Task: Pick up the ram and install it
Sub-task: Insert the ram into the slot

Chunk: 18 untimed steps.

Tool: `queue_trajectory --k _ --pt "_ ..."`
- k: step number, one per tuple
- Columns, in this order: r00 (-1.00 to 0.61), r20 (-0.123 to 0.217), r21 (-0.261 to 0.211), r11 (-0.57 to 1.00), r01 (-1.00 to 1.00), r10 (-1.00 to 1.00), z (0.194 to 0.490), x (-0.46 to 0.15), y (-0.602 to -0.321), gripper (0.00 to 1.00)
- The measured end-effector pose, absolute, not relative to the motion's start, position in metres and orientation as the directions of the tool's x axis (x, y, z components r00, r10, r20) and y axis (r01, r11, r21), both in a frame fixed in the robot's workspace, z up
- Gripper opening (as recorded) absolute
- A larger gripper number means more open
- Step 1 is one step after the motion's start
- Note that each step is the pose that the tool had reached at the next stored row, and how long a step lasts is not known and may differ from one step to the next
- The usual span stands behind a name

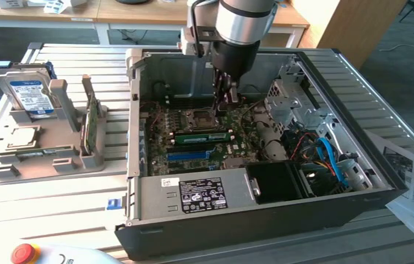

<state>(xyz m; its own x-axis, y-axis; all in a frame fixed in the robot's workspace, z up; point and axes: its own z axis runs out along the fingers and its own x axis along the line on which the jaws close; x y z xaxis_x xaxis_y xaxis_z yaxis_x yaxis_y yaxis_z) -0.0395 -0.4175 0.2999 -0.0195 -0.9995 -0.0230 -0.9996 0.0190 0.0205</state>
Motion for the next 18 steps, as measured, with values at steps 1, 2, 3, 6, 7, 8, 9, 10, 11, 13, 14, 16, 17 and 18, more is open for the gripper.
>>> queue_trajectory --k 1,2,3,6,7,8,9,10,11,13,14,16,17,18 --pt "-0.019 -0.023 0.020 0.019 -1.000 -1.000 0.302 -0.039 -0.417 0.25" --pt "-0.019 -0.023 0.020 0.019 -1.000 -1.000 0.303 -0.039 -0.417 0.25" --pt "-0.019 -0.023 0.020 0.019 -1.000 -1.000 0.305 -0.040 -0.417 0.25" --pt "-0.019 -0.023 0.020 0.019 -1.000 -1.000 0.311 -0.039 -0.417 0.25" --pt "-0.019 -0.023 0.020 0.019 -1.000 -1.000 0.313 -0.039 -0.417 0.25" --pt "-0.019 -0.023 0.020 0.019 -1.000 -1.000 0.315 -0.039 -0.417 0.25" --pt "-0.019 -0.023 0.020 0.019 -1.000 -1.000 0.317 -0.039 -0.417 0.25" --pt "-0.019 -0.023 0.020 0.019 -1.000 -1.000 0.319 -0.039 -0.417 0.25" --pt "-0.019 -0.023 0.020 0.019 -1.000 -1.000 0.321 -0.039 -0.417 0.25" --pt "-0.019 -0.023 0.020 0.019 -1.000 -1.000 0.325 -0.039 -0.417 0.25" --pt "-0.019 -0.023 0.020 0.019 -1.000 -1.000 0.326 -0.039 -0.417 0.25" --pt "-0.019 -0.023 0.020 0.019 -1.000 -1.000 0.330 -0.039 -0.417 0.25" --pt "-0.020 -0.023 0.020 0.019 -1.000 -1.000 0.332 -0.040 -0.417 0.25" --pt "-0.020 -0.023 0.020 0.019 -1.000 -1.000 0.334 -0.040 -0.418 0.25"
